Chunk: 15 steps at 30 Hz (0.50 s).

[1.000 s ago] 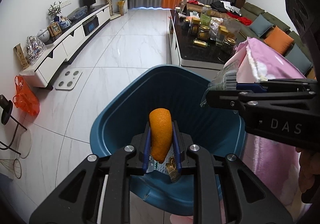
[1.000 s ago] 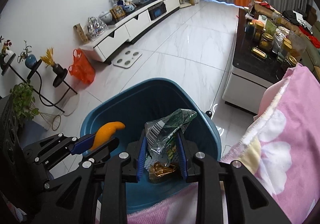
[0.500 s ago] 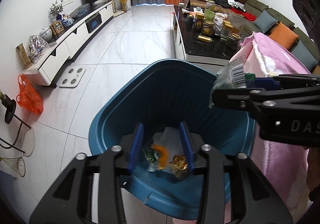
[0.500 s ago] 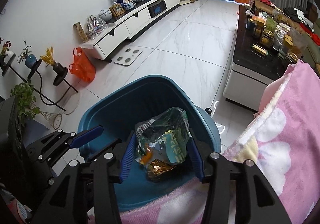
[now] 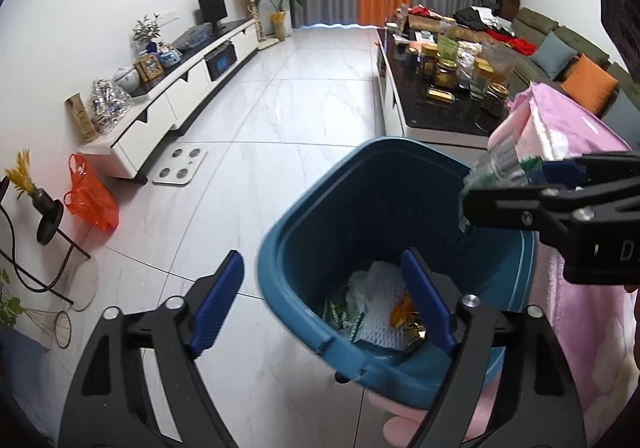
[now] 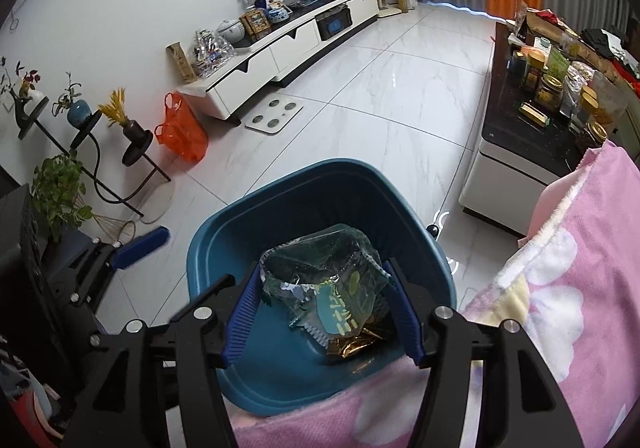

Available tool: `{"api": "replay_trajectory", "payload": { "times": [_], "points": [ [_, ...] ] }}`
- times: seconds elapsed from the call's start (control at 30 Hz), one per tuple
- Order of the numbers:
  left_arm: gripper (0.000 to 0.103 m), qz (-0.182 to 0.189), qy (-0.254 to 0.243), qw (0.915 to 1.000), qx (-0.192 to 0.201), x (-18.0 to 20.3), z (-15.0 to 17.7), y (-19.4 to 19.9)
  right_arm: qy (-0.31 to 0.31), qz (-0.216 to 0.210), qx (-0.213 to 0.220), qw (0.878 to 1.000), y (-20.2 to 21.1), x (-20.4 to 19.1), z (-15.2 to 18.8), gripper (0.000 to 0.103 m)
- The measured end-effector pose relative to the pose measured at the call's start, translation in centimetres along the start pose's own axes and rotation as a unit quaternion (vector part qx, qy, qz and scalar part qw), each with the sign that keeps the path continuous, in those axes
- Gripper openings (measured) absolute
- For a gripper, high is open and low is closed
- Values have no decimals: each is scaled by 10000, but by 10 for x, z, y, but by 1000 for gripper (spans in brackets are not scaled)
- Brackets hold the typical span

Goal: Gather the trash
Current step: 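Open both tools to drop the peel and bag into the bin, then move both tools back over the table toward the remaining trash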

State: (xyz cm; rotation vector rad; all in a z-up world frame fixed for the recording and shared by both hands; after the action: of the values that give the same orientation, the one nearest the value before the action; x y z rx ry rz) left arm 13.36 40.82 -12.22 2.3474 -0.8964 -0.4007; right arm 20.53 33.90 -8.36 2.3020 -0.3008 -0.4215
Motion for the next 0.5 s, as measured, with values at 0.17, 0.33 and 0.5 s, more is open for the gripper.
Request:
{"api": "replay_trajectory", "payload": {
  "times": [0.17,0.33,0.5],
  "points": [
    [88,-165,76,9998,79,-25,3,14,31,-2,61,10000,5,-3,-2,68],
    [90,-207,131,9995,196,-38,-1,31,-85,-40,284,9996,18,-2,-7,71],
    [97,-202,-19,9986,483,-29,-17,58,-188,25,700,9974,53,7,-7,75]
  ]
}}
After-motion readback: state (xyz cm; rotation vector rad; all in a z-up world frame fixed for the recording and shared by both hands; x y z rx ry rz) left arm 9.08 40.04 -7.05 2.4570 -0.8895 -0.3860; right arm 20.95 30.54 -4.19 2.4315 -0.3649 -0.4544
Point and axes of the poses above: each gripper's, at about its wrist camera, not at the fingertips, and y roughly against the way its jaws point, x to its right, z to its underside, the point moved 5 cm from there along -y, roughly the way its jaws point, and after that the axes turned 11 degrees about x, right-handed, at the moved point
